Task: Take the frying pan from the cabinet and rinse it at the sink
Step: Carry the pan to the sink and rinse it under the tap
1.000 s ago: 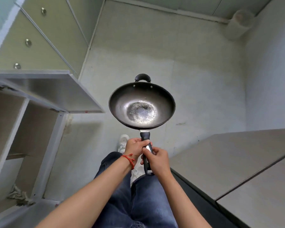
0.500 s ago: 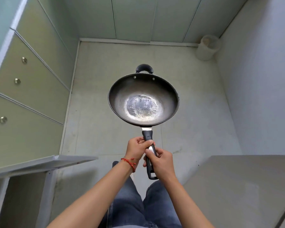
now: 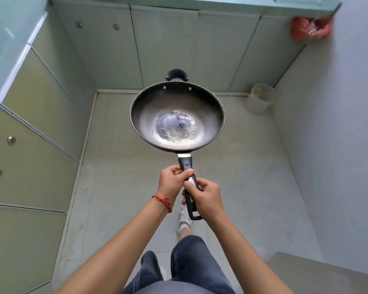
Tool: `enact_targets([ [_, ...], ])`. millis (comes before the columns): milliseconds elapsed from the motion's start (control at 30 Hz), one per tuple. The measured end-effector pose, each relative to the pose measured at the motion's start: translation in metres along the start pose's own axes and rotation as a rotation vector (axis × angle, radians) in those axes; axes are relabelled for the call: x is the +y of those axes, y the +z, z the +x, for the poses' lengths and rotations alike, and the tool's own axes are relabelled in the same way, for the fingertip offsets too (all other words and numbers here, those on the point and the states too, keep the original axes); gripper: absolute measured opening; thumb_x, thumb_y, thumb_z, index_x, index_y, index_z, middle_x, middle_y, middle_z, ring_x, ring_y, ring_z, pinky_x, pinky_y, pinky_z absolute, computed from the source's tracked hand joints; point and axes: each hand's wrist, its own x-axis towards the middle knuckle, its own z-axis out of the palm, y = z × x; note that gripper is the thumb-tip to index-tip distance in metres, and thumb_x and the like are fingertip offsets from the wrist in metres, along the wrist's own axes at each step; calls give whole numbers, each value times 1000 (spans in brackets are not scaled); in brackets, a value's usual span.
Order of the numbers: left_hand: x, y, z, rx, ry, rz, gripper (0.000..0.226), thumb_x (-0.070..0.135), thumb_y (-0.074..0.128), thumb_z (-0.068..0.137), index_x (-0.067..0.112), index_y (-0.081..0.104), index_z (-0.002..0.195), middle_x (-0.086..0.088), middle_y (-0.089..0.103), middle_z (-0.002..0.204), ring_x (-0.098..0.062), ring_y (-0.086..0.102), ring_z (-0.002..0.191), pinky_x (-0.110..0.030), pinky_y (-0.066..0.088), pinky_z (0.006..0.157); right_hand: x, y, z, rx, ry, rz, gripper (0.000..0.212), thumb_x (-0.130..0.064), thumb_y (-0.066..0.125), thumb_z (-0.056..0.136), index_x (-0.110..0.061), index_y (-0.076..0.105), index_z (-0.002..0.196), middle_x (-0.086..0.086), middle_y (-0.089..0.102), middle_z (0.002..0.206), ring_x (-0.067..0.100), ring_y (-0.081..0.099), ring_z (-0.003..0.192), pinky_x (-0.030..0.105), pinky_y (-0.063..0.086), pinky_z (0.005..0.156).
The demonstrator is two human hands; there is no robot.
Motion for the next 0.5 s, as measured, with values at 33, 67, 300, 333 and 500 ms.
enact_targets([
  [33,13,8,16,5,15,-9,9,-2,63,76,1,60,68,-10,66,65,-21,60,56,-30,49,58,-11,-4,19,-1,-16,-4,20,-7,58,86,9,59,73,14,57,59,10,59,39,21,46,41],
  [67,26,17,33,10,32,-17,8,-2,63,75,0,60,69,-13,65,67,-23,59,58,-31,48,59,-23,-8,38,-6,-33,-9,22,-6,58,86,11,59,73,15,57,60,9,58,38,20,45,41],
  [300,119,68,131,58,119,-31,8,0,64,76,-6,59,77,-19,62,79,-27,57,65,-26,45,49,-106,-36,159,-36,-116,-16,24,-6,59,85,14,57,71,14,58,56,11,58,37,20,44,42],
  [333,130,72,144,64,131,-33,8,0,64,75,-6,59,78,-20,62,81,-29,57,68,-28,46,54,-116,-38,173,-37,-127,-11,23,-6,59,85,12,58,70,13,57,56,12,58,38,21,44,42],
  [500,182,93,209,64,177,-47,15,-1,65,74,-11,59,84,-25,60,85,-31,56,74,-35,45,63,-164,-45,242,-63,-149,14,22,-5,58,85,13,59,72,12,56,54,10,56,36,18,43,40],
])
